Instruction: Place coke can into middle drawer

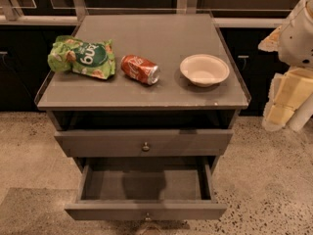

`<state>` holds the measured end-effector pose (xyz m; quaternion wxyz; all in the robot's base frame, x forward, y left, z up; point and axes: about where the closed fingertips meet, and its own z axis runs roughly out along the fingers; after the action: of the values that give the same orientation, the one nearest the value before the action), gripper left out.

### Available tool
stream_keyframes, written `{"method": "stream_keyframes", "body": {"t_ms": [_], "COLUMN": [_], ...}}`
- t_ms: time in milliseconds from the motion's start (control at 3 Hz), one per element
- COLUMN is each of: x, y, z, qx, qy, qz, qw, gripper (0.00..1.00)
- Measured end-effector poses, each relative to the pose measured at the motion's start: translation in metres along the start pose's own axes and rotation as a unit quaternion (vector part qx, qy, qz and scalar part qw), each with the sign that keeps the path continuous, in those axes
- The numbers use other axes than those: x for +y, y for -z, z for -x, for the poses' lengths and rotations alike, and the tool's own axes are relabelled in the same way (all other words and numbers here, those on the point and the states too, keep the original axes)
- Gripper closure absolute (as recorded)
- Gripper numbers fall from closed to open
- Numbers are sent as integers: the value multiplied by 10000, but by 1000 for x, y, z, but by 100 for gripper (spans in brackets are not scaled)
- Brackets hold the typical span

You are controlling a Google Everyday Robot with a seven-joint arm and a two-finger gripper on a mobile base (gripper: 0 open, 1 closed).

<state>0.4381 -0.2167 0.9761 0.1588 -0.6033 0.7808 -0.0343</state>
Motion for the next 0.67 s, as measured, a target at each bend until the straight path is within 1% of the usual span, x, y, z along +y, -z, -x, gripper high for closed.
{"method": "stream_keyframes", "body": {"t_ms": [333,667], "x": [0,-8], "y": [0,-12], "z": [0,12], "qx": [0,-103], "qy": [0,53], "qz": [0,70], "qw": [10000,9999], "gripper": [0,0]}}
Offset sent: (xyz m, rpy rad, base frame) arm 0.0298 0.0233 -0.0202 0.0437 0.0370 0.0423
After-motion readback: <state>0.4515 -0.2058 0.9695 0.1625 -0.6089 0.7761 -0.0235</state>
